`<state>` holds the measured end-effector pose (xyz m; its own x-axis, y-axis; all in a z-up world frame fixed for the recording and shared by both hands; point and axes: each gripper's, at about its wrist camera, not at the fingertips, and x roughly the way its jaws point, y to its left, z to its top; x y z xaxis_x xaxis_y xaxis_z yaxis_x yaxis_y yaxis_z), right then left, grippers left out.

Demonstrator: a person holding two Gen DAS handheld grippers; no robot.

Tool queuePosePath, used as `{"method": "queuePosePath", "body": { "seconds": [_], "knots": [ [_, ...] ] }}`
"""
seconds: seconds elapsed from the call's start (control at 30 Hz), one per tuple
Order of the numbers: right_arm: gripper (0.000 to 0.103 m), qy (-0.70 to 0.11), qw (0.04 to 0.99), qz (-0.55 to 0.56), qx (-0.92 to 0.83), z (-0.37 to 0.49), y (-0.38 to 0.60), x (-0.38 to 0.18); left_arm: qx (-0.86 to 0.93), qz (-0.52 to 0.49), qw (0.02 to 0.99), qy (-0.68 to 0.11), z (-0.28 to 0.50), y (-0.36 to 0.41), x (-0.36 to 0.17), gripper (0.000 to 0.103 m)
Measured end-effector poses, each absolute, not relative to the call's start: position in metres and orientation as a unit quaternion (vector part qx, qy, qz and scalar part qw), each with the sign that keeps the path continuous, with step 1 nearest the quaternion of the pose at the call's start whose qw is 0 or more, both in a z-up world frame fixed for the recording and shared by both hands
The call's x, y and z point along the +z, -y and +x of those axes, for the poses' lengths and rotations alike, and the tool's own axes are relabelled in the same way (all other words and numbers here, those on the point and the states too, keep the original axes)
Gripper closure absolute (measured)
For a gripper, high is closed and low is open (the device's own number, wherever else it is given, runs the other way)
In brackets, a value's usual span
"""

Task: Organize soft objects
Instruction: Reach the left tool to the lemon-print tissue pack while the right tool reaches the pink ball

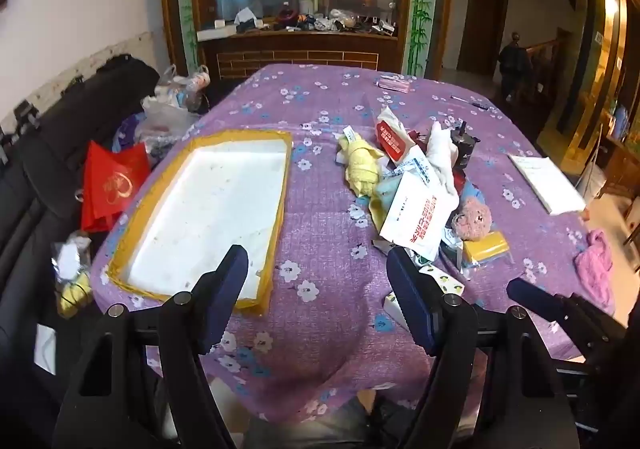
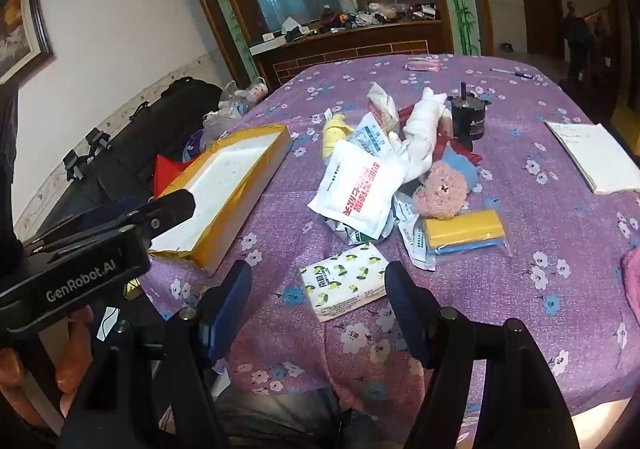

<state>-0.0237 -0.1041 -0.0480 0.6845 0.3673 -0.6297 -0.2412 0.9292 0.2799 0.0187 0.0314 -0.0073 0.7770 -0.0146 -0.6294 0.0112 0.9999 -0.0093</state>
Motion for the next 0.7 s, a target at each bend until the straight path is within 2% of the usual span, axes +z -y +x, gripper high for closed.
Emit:
{"method": "queuePosePath", "body": {
  "seconds": [0.03, 0.2, 0.33, 0.53, 0.7],
  "knots": [
    [0.033, -0.365, 0.912, 0.088, 0.167, -0.023, 0.103, -0.044, 0.001, -0.004, 0.952, -0.307, 0.040, -0.029, -0.013, 0.031],
    [0.033, -0.367, 0.911, 0.091, 0.163, -0.020, 0.114, -0.040, -0.007, -0.037, 0.957, -0.288, 0.058, -0.034, -0.025, 0.031],
    [0.033, -0.371, 0.908, 0.104, 0.162, -0.019, 0.127, -0.039, -0.040, -0.019, 0.960, -0.278, 0.066, -0.029, -0.031, 0.031],
    [0.033, -0.390, 0.896, 0.145, 0.156, -0.005, 0.150, -0.045, -0.129, -0.014, 0.938, -0.321, 0.078, 0.000, -0.051, 0.031],
    [0.033, -0.394, 0.895, 0.153, 0.141, 0.002, 0.162, -0.053, -0.143, -0.008, 0.922, -0.360, 0.054, 0.017, -0.064, 0.031]
  ]
}}
